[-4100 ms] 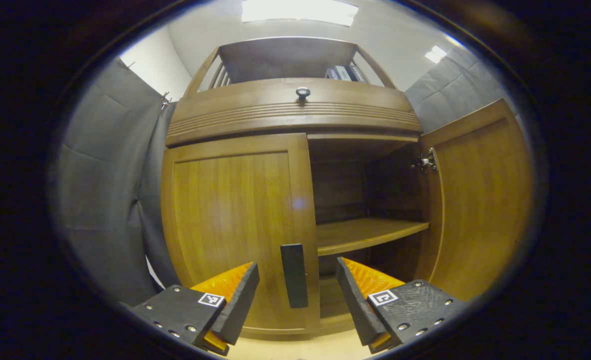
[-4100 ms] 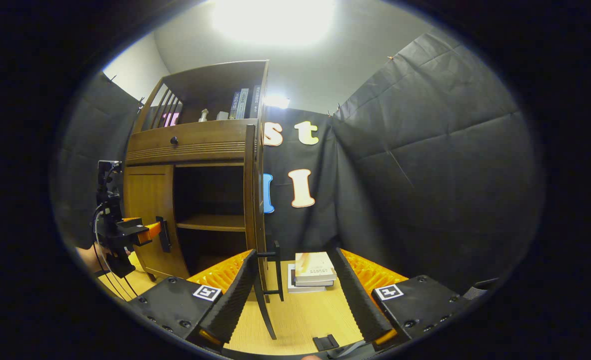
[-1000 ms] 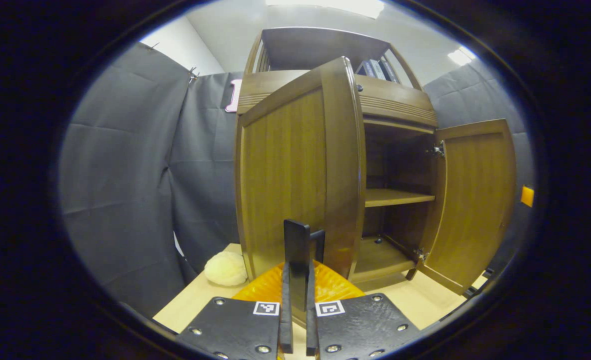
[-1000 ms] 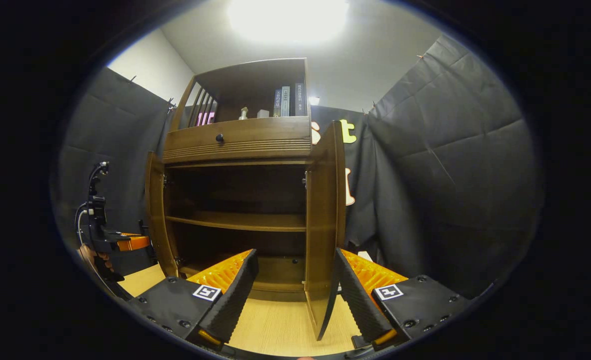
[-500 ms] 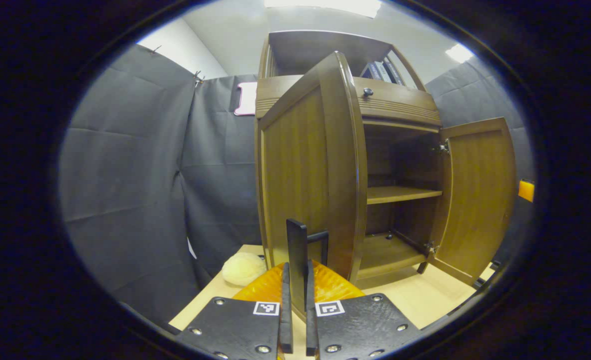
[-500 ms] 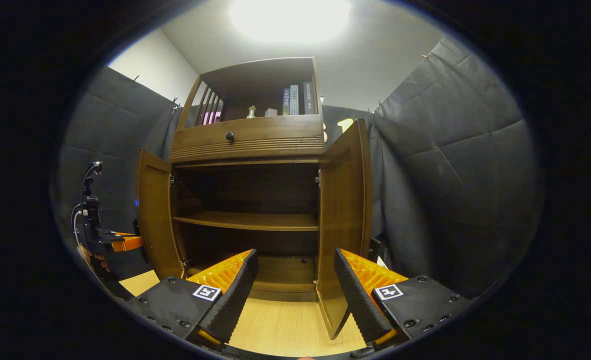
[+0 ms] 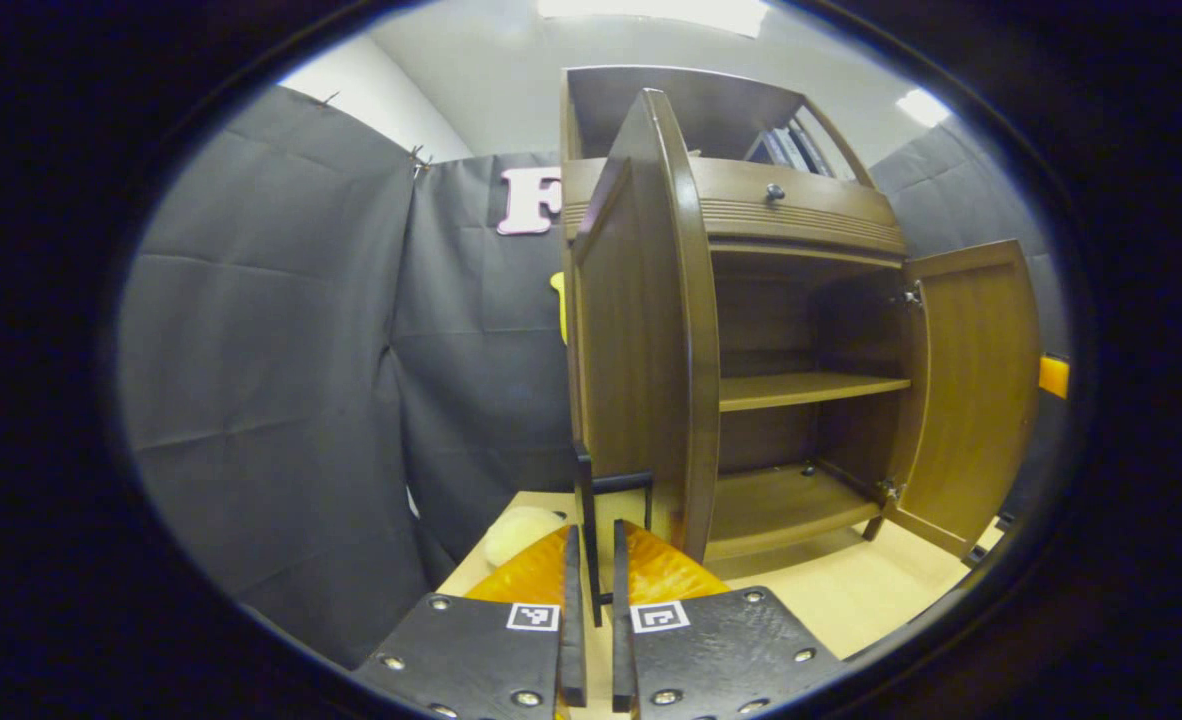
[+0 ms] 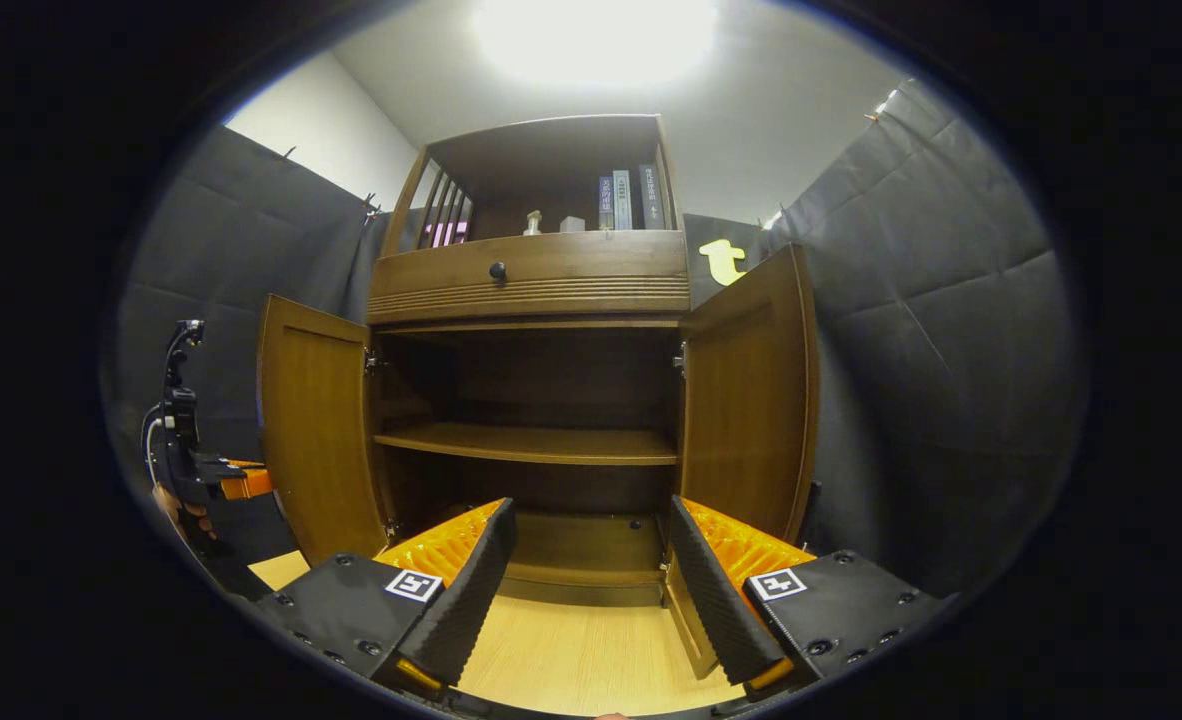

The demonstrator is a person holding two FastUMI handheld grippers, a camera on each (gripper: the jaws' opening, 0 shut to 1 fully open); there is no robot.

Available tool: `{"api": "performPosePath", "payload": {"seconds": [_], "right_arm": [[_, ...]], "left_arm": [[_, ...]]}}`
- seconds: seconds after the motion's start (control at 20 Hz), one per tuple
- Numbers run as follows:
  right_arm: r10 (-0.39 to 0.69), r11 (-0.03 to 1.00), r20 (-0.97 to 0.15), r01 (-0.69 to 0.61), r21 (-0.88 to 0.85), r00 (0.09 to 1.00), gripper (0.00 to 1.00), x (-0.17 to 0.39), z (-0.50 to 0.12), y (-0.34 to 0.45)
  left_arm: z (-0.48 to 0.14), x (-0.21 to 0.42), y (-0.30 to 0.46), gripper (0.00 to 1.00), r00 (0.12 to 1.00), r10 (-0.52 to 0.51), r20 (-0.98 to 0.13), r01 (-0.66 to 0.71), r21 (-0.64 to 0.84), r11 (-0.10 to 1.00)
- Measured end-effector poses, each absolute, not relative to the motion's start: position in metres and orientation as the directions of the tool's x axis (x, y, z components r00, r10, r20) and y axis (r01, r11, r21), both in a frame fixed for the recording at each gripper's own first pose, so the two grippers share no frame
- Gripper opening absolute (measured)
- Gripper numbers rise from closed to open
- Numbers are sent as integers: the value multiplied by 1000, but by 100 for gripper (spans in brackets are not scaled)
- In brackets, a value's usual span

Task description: Open the right door of the double-door shoe cabinet with the right hand, and open the left door with the left hand.

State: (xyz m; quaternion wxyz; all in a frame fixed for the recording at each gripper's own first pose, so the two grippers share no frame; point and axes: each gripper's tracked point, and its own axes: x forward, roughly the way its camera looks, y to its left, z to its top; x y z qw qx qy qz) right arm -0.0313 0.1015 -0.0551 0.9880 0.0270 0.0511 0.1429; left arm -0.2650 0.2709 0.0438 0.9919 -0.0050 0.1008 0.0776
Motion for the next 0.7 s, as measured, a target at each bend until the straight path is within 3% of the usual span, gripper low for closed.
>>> {"api": "performPosePath", "payload": {"seconds": [0.55, 0.7], "right_arm": [[259, 964, -88, -253, 77, 962, 94, -30, -54, 114], [252, 966, -82, -245, 80, 964, 94, -33, -51, 106]], "left_arm": [[43, -298, 331, 14, 950, 242, -196, -242, 21, 970], [50, -316, 348, 8, 943, 277, -184, -278, 18, 960]]}}
